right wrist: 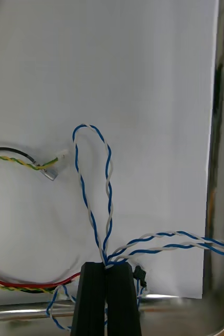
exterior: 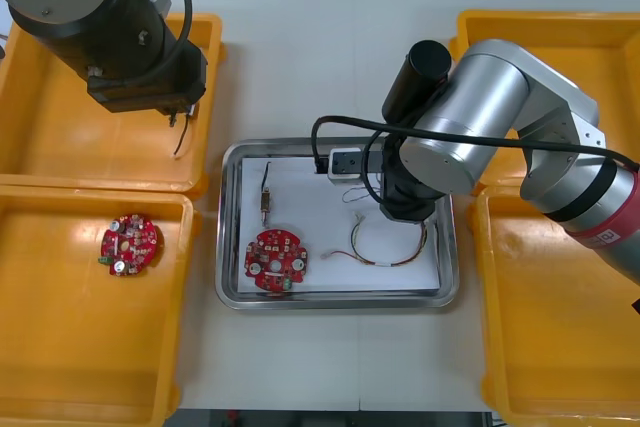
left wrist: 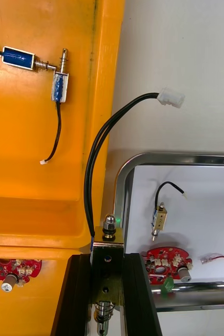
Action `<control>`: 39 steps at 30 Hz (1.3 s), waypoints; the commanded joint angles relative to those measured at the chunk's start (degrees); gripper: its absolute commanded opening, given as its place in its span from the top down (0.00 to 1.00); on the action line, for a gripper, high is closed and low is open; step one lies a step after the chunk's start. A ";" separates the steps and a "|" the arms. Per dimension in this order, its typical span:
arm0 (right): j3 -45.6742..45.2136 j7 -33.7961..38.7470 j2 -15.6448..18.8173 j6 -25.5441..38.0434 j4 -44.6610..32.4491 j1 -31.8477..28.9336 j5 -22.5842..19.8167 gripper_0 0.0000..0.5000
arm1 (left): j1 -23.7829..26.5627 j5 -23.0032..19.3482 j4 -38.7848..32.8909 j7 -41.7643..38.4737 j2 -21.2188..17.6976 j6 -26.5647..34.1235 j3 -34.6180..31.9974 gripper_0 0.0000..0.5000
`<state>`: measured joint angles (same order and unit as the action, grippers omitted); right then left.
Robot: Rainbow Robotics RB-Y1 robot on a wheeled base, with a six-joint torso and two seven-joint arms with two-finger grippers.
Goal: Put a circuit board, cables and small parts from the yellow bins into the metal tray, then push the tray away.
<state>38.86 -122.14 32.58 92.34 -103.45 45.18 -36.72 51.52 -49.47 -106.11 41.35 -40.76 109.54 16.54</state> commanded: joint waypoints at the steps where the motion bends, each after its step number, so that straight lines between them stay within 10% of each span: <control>1: 0.52 -3.90 -0.77 -2.07 2.20 2.28 -0.55 1.00 | -0.19 -0.01 -1.11 0.58 -0.90 0.46 -1.42 1.00; 25: 1.57 -6.71 -2.79 -6.29 8.18 2.63 1.91 1.00 | -0.28 -0.18 -1.20 0.49 -0.99 0.46 -1.95 1.00; 28: 1.66 -6.80 -2.88 -6.20 8.18 2.63 2.44 0.24 | -0.28 -0.10 -1.20 0.49 -0.90 0.46 -1.95 1.00; 30: 1.66 -6.89 -2.88 -6.20 8.18 2.63 2.53 0.00 | -0.28 -0.10 -1.20 0.49 -0.90 0.46 -1.95 1.00; 39: 1.40 -6.36 -2.88 -0.93 4.66 3.42 5.69 0.00 | -0.19 -0.01 -1.20 0.49 -0.99 0.46 -1.95 1.00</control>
<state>39.65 -127.05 30.56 88.77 -95.50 45.57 -32.15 51.50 -49.48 -106.11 41.35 -40.76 109.55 16.53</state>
